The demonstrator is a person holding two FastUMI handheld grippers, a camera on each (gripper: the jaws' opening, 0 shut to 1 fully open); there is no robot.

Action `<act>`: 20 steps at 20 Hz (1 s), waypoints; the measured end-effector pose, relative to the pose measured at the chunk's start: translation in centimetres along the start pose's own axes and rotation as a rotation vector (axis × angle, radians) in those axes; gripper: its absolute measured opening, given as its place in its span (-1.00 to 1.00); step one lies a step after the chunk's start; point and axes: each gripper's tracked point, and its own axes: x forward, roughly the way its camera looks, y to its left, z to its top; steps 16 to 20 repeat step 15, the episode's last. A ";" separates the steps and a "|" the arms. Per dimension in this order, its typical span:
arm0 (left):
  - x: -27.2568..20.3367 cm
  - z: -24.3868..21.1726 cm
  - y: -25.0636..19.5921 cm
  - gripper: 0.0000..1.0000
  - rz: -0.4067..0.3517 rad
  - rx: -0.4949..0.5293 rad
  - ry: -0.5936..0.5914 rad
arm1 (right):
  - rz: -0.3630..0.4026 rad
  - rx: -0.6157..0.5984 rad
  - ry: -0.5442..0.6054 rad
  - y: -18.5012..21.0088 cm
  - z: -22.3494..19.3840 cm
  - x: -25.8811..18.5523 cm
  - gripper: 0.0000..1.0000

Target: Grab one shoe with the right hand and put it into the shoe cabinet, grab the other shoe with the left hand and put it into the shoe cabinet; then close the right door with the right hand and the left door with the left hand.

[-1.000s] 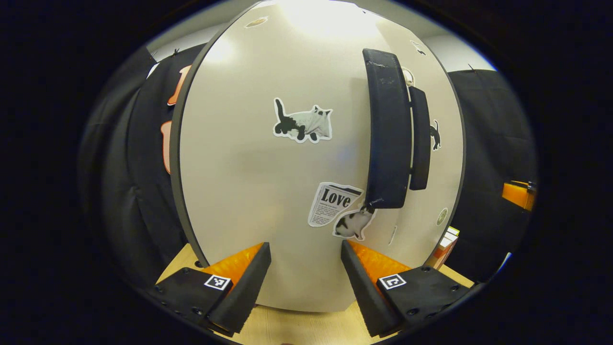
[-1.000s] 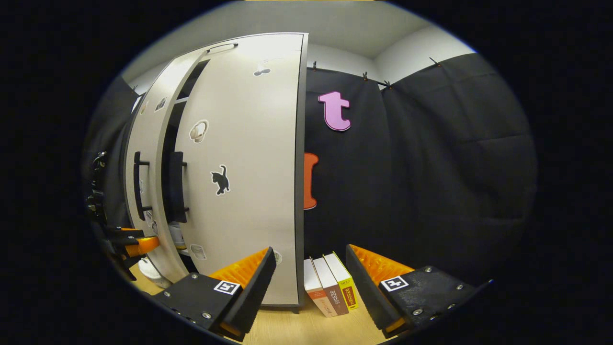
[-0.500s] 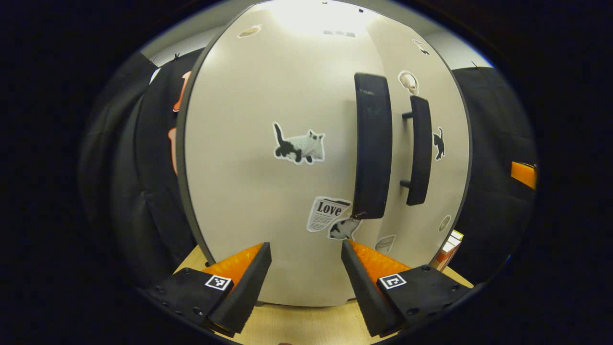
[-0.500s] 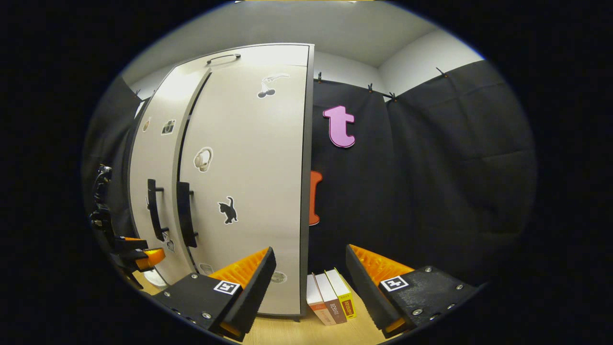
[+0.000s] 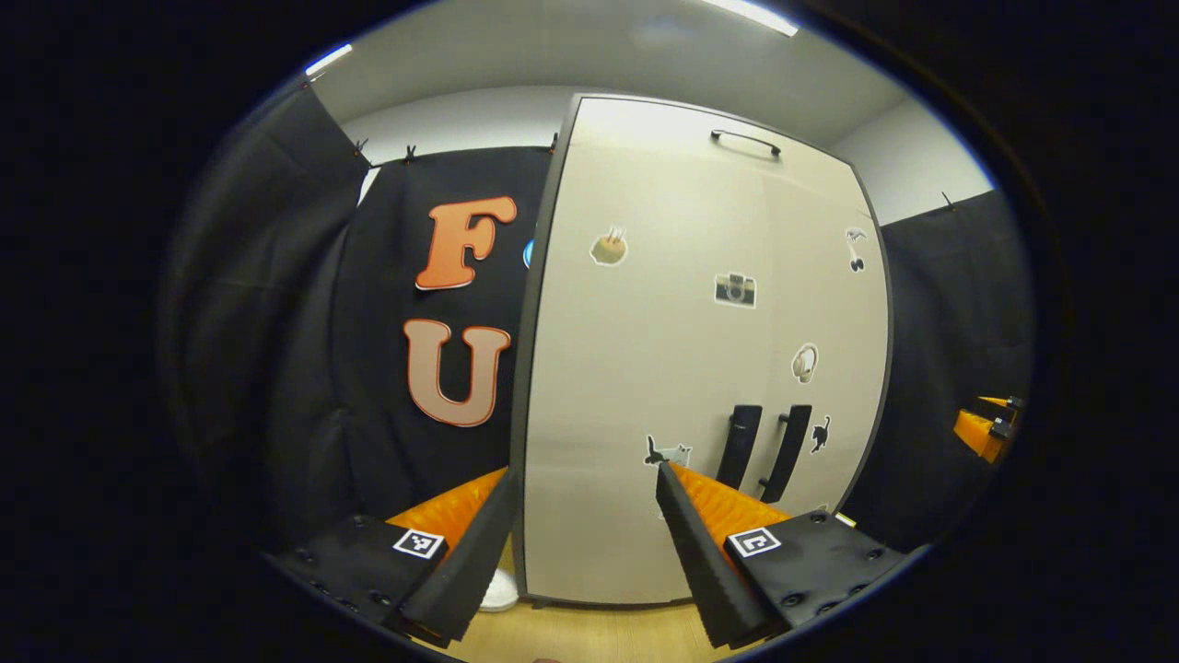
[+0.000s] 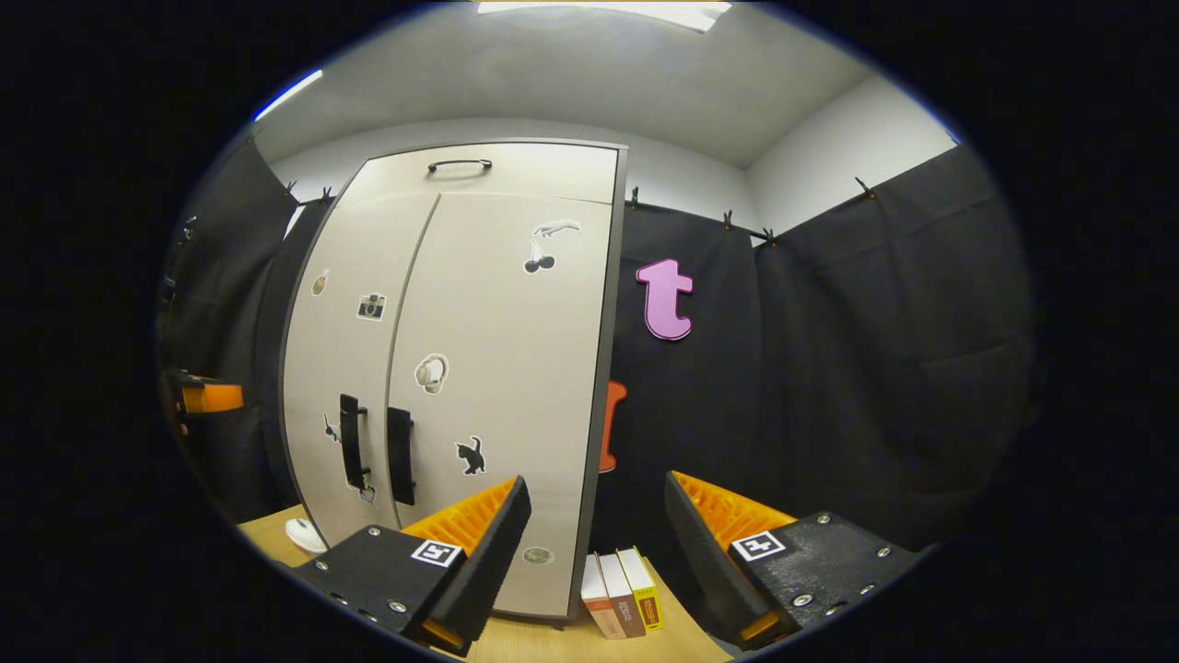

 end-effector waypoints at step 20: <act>-7.1 4.2 7.8 0.92 0.135 -0.003 -0.085 | 0.020 0.014 0.013 -0.5 1.2 -3.7 0.83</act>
